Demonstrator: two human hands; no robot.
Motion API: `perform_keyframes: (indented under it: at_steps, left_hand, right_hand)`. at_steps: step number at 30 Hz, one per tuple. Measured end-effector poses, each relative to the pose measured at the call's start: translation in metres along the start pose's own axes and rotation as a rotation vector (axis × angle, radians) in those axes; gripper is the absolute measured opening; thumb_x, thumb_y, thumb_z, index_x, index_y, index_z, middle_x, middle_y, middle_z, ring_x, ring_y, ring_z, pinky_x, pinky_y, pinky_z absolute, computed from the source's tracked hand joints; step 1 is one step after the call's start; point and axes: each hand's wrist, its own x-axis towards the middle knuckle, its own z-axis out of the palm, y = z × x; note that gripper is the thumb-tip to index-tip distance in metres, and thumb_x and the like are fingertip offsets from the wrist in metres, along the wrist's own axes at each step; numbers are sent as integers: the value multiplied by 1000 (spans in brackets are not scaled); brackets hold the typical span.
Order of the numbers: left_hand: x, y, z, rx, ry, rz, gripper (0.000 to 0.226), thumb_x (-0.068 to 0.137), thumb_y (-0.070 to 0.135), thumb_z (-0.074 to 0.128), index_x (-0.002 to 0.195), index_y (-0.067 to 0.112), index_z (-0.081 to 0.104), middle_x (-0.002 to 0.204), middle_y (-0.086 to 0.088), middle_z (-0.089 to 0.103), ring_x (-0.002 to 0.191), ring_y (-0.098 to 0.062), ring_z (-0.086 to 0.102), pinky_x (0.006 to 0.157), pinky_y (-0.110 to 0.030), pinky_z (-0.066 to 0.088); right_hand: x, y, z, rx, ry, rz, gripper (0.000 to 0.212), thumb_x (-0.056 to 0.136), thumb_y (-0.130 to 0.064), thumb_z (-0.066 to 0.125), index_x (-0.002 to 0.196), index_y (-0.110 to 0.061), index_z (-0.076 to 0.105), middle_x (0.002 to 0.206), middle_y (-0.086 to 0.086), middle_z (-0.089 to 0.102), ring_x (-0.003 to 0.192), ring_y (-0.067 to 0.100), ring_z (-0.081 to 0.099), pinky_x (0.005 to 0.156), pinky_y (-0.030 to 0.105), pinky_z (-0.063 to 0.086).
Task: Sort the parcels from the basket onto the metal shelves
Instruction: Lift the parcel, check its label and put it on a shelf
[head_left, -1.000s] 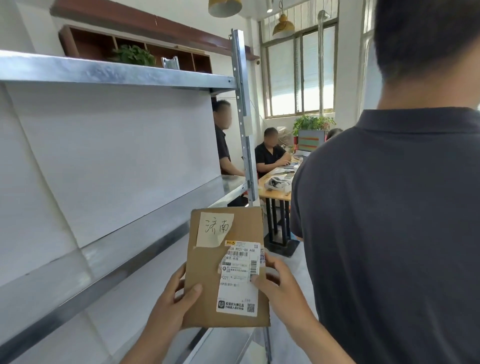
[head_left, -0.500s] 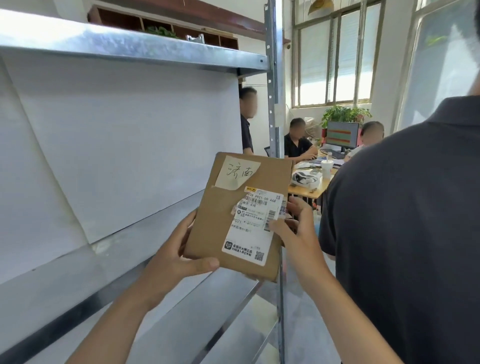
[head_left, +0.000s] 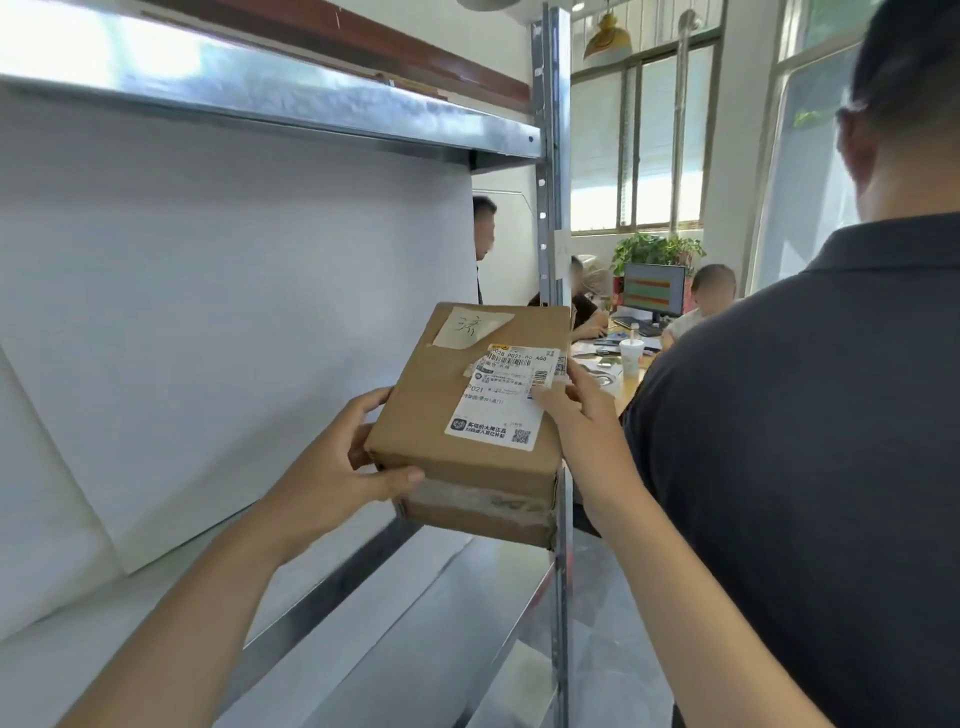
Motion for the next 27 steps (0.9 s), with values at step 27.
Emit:
perform_keyframes:
  at_steps: [27]
  left_hand:
    - [180,-51,-8,50,255,-211,33,102,11,60,134,14,55,132,-13,67,113,-28,65,102,-49,53]
  right_hand:
    - [153,18,61,-154,149,221,61,94,-33,59,151,-19,44,125,5,56,106,23,57,88,40,52]
